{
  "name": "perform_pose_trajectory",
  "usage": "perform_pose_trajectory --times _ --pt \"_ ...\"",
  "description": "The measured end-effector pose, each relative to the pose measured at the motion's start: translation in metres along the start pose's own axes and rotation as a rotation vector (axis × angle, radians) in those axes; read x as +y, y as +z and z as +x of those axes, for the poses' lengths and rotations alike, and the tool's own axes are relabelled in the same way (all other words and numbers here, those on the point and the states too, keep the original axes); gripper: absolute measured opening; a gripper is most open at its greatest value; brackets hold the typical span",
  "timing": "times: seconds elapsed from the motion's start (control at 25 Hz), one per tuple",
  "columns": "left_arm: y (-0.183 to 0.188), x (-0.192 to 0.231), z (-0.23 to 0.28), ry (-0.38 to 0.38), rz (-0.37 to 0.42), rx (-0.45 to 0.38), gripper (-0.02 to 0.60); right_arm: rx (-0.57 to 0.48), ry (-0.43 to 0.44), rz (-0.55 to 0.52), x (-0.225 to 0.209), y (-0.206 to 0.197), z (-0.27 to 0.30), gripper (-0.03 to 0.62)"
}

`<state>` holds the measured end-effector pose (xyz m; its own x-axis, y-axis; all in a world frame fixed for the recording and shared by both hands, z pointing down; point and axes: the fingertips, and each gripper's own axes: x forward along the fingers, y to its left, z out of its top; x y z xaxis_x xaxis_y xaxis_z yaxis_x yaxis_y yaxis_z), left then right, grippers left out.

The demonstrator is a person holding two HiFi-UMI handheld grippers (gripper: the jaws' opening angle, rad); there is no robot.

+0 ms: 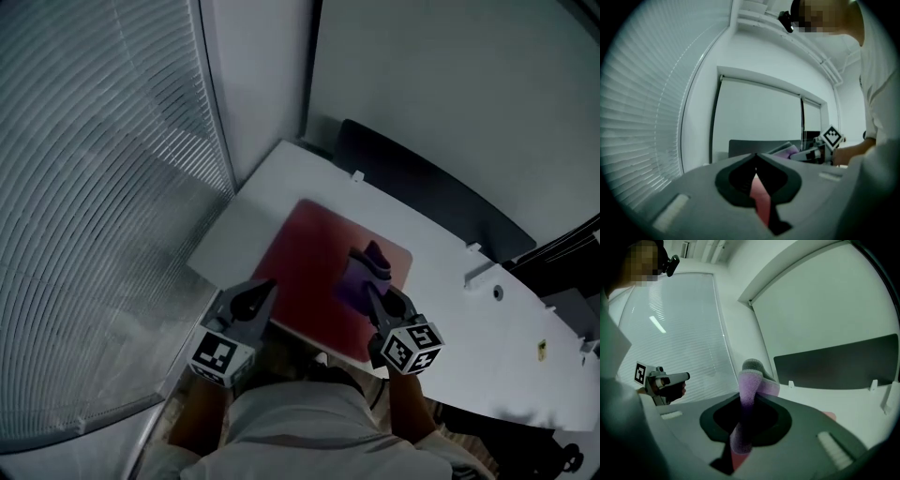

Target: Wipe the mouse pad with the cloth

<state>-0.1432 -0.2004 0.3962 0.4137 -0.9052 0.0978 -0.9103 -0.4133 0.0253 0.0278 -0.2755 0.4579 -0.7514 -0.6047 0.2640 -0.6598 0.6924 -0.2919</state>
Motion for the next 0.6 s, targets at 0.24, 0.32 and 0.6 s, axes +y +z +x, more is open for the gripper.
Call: perform_pose_trajectory --times 0.24,0.32,0.6 --pt "-0.007 0.000 0.058 0.040 -0.044 0.037 0.003 0.090 0.007 0.059 -0.073 -0.011 0.024 0.048" --pt "-0.017 0.005 0.071 0.037 -0.065 0.054 0.003 0.111 0.003 0.070 -0.086 -0.014 0.039 0.048" --pt "-0.028 0.045 0.087 -0.011 -0.089 0.078 0.003 0.131 0.058 0.158 -0.070 -0.004 0.121 0.048"
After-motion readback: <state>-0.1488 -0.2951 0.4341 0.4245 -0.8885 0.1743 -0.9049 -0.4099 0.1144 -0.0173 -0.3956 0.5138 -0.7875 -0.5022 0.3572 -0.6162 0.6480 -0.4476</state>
